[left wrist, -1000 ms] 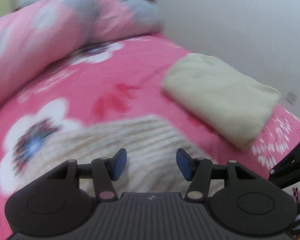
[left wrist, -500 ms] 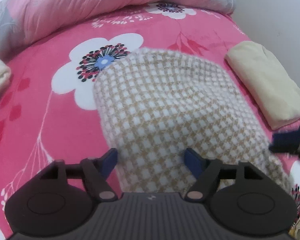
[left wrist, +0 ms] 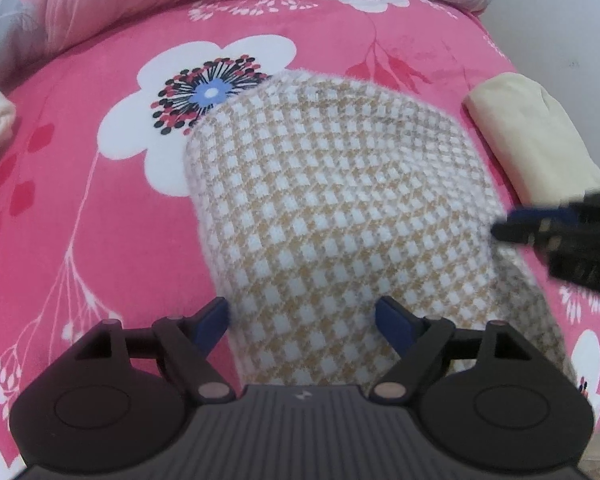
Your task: Fold clothes
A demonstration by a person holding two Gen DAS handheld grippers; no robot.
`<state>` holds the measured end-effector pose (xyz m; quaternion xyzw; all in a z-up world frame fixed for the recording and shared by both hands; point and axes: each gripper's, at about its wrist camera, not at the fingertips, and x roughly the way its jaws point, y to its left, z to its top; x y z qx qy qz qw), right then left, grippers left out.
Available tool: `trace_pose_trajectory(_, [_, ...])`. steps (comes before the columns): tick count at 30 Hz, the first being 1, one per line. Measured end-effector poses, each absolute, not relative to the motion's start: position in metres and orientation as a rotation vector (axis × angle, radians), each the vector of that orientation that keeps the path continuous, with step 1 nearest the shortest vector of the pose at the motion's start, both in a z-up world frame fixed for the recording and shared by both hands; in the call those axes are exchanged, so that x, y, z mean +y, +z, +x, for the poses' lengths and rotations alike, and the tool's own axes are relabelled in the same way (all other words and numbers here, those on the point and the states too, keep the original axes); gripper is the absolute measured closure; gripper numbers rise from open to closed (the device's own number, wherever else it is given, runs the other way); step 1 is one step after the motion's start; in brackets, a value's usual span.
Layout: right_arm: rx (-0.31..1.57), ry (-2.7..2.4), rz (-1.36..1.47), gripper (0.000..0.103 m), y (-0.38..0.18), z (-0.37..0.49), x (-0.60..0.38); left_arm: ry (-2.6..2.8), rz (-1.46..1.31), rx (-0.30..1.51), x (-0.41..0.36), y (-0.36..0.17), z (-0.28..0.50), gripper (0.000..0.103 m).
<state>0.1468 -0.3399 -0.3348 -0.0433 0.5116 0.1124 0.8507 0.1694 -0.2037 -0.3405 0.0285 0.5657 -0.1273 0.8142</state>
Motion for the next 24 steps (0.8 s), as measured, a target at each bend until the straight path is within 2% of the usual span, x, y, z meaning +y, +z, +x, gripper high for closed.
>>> trace_pose_trajectory(2, [1.039,0.227,-0.041,0.088,-0.331,0.151,-0.341,-0.276,0.062,1.211,-0.203,-0.341,0.170,0.020])
trace_pose_trajectory(4, [1.098,0.192,-0.017,0.087,-0.352,0.160,-0.341,-0.283,0.064,1.218,-0.203,-0.341,0.170,0.020])
trace_pose_trajectory(9, [1.112,0.169,0.065,0.086,-0.376,0.162,-0.349,-0.290,0.069,1.243,-0.203,-0.339,0.173,0.020])
trace_pose_trajectory(16, [1.118,0.155,0.068,0.085,-0.369,0.160,-0.347,-0.298,0.079,1.251,-0.203,-0.337,0.174,0.020])
trace_pose_trajectory(19, [1.121,0.150,0.069,0.085,-0.366,0.158,-0.346,-0.322,0.030,1.215,-0.192,-0.328,0.164,0.029])
trace_pose_trajectory(24, [1.042,0.217,-0.044,0.084,-0.321,0.160,-0.326,-0.394,-0.101,1.153,-0.156,-0.325,0.122,0.030])
